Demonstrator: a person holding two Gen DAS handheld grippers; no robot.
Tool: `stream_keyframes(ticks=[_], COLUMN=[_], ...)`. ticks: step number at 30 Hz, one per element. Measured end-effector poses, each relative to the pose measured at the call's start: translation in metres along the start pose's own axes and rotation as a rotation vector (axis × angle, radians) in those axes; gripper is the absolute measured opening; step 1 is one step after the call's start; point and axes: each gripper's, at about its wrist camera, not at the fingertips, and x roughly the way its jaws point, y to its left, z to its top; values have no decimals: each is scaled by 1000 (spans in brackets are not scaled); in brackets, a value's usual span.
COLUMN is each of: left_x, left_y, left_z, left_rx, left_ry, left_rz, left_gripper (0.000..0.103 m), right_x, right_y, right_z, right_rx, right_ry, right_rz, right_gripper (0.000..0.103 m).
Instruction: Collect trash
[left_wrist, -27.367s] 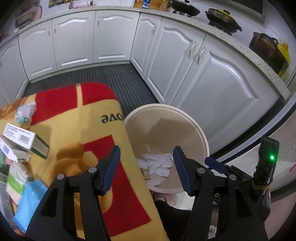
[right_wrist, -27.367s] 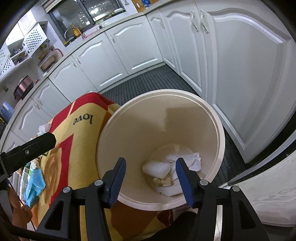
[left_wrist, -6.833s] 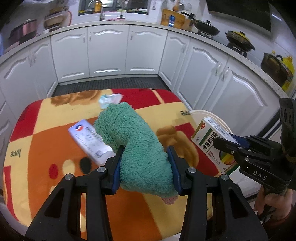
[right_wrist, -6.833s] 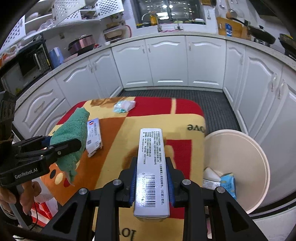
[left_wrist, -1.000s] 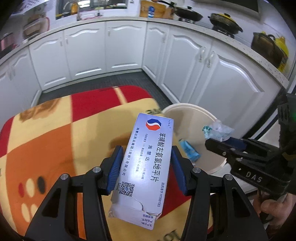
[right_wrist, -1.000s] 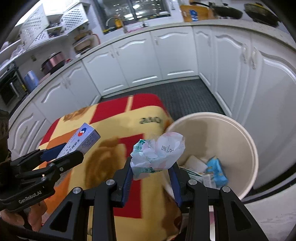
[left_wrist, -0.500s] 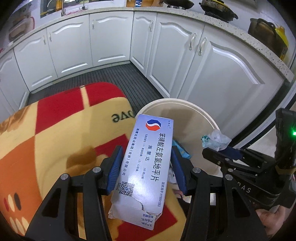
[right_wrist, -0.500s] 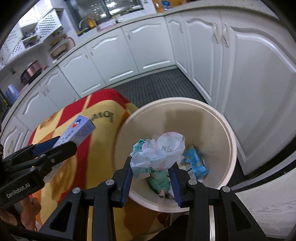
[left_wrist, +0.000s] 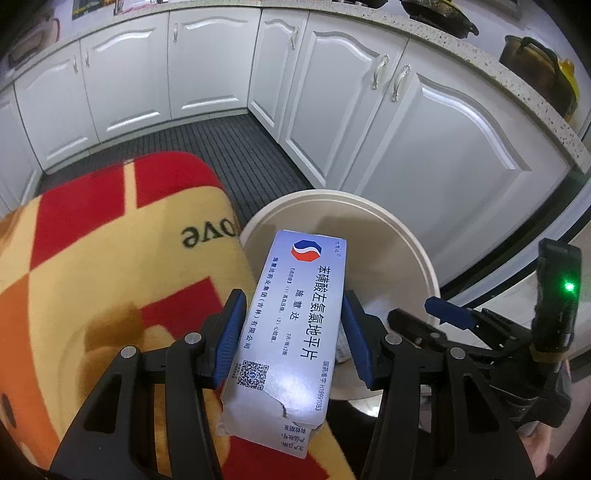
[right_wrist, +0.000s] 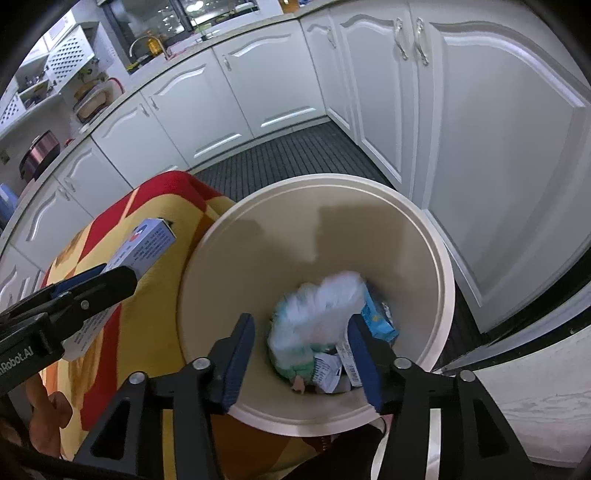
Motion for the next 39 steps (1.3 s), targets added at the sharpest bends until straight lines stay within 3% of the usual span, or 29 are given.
stream_keyframes(ticks=[1, 5, 10, 18, 34, 39], left_x=[1, 0, -6, -32, -113, -137], left_y=[-1, 0, 0, 4, 38, 44], left_z=[0, -2, -5, -15, -53, -60], left_rx=[-1, -8, 2, 37, -24, -23], left_ry=[0, -6, -25, -89, -264, -321], left_rz=[-4, -40, -24, 89, 214, 256], left_gripper=[54, 71, 71, 71, 71, 71], right_x=[0, 0, -4, -17, -75, -90], right_y=[0, -3, -3, 12, 71, 85], right_z=[0, -1, -6, -15, -32, -38], right_rx=[7, 32, 31, 0, -92, -102], right_ry=[1, 2, -1, -43, -217, -271], right_rz=[1, 3, 4, 4, -14, -15], right_gripper=[68, 69, 69, 69, 74, 81])
